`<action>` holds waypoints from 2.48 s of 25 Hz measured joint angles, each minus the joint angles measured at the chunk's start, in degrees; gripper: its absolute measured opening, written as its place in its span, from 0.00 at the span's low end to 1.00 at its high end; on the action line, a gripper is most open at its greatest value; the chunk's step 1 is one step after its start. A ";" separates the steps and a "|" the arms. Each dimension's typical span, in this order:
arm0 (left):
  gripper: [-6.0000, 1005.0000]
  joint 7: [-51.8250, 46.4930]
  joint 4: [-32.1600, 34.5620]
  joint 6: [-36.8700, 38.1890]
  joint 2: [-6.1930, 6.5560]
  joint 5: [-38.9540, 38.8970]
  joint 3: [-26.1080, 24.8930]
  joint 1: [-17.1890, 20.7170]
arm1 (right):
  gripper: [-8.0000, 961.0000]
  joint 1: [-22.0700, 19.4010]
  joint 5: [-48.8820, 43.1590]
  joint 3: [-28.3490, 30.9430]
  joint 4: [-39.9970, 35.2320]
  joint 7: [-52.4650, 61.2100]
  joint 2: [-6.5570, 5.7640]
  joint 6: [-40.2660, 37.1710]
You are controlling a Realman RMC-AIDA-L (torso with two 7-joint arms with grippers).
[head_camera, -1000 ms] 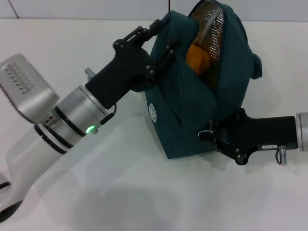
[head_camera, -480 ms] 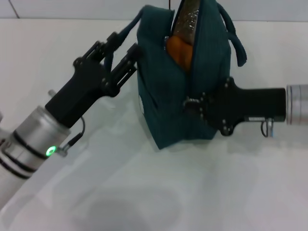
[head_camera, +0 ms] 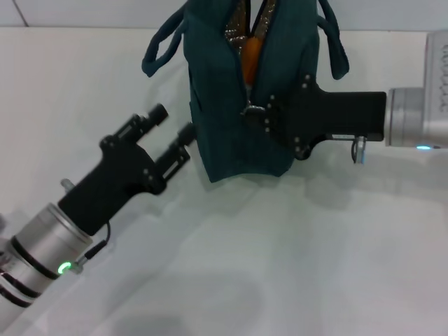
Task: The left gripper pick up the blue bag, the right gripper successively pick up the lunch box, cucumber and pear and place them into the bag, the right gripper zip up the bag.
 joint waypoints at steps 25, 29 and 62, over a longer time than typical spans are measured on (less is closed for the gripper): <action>0.53 2.53 0.47 -14.43 -0.34 5.12 -0.26 -6.34 | 0.03 0.15 8.11 -4.07 0.44 -2.03 -0.18 4.30; 0.35 3.45 0.47 -14.70 -0.34 4.93 -0.35 -6.33 | 0.03 -0.56 9.50 -3.94 0.72 -1.94 -0.27 4.30; 0.05 25.62 2.85 -11.65 -0.07 3.92 0.04 -2.96 | 0.03 -2.72 11.35 -3.83 0.21 0.22 -0.26 1.32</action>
